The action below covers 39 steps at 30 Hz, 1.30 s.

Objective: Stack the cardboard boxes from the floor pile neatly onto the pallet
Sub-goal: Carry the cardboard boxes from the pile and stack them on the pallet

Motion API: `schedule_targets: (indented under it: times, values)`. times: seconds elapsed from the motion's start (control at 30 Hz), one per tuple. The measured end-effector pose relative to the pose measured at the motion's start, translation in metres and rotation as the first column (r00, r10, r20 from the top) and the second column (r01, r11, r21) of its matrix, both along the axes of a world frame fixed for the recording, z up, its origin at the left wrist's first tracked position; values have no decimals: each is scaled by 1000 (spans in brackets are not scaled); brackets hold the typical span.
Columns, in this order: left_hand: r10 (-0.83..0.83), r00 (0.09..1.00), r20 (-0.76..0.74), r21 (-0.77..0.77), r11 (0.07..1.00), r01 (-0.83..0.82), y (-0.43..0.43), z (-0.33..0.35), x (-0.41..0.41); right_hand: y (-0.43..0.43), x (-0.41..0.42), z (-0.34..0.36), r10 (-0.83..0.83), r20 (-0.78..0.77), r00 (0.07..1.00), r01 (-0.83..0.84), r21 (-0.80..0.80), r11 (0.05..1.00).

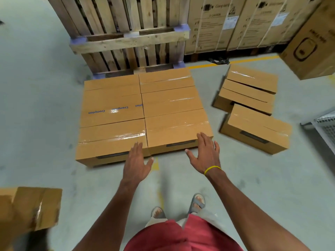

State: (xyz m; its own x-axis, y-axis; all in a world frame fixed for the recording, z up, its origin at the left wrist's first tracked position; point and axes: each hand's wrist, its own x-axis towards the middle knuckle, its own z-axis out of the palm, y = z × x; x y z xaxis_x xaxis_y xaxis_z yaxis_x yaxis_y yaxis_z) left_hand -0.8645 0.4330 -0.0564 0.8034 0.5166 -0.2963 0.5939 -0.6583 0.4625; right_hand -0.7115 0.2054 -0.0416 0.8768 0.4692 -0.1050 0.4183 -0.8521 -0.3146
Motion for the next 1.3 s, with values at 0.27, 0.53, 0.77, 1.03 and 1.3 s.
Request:
schedule_targets:
  times: [0.27, 0.53, 0.77, 1.03, 1.3]
  values:
    - [-146, 985, -91, -198, 972, 126, -20, -13, -3, -48, -41, -5, -172, -90, 981, 169, -44, 985]
    - [-343, 934, -99, -315, 901, 298, -82, -1, 69, -126, -23, 9, -398, -85, 913, 396, -39, 917]
    - [-409, 912, -16, -314, 868, 384, -143, 13, 138, -199, 11, 11, -509, -84, 856, 509, -30, 860]
    - [-395, 916, 72, -308, 864, 398, -215, 36, 221, -273, 71, 18, -524, -85, 848, 526, -3, 851]
    - [-402, 908, 119, -341, 842, 417, -282, 44, 276, -332, 125, 19, -546, -115, 830, 552, 38, 833]
